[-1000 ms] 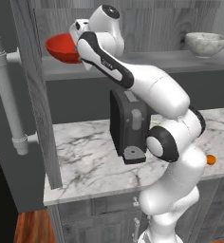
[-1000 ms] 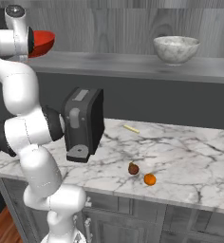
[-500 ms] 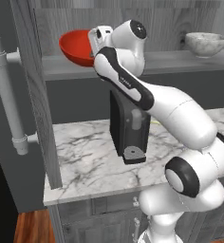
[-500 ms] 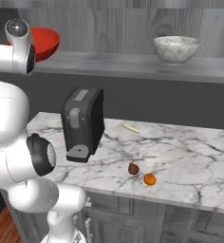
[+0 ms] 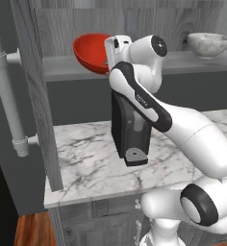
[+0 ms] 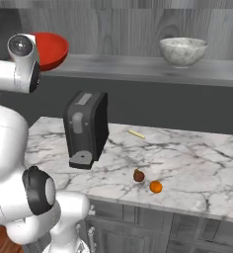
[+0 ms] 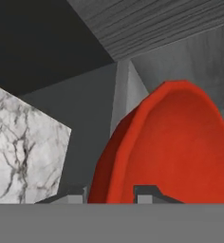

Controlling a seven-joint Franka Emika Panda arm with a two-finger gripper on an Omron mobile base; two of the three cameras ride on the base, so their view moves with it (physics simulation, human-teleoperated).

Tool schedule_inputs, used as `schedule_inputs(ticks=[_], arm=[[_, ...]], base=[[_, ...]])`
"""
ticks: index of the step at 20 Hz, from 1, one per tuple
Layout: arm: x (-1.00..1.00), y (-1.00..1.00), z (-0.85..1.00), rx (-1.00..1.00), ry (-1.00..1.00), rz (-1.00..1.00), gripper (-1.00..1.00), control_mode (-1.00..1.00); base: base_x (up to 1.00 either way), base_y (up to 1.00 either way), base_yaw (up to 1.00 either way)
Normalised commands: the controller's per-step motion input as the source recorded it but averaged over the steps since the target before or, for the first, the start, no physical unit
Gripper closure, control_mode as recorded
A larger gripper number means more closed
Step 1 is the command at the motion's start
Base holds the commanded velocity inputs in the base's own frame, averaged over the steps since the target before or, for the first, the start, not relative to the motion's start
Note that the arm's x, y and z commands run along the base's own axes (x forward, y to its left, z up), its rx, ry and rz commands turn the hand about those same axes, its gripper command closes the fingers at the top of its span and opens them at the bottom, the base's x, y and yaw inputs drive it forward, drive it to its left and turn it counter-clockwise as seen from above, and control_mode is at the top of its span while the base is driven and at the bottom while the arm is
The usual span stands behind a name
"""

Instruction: Pick both bowls and place them on the counter. Then place the tangerine in one bowl and place the pear in the other bowl.

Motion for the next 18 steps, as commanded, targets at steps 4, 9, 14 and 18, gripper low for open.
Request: schedule_inputs(ticks=[4,9,14,18], arm=[[-0.61,-0.38,-0.07,0.07,0.00,-0.08,1.00,-1.00],[-0.59,-0.13,-0.11,0.01,0.00,-0.10,1.00,-1.00],[-0.57,-0.02,-0.21,0.00,0.04,-0.06,1.00,-1.00],[-0.51,-0.29,-0.25,0.03,0.12,-0.19,1.00,-1.00]], base=[[0.00,0.00,0.00],[0.00,0.00,0.00],[0.00,0.00,0.00],[0.00,0.00,0.00]])
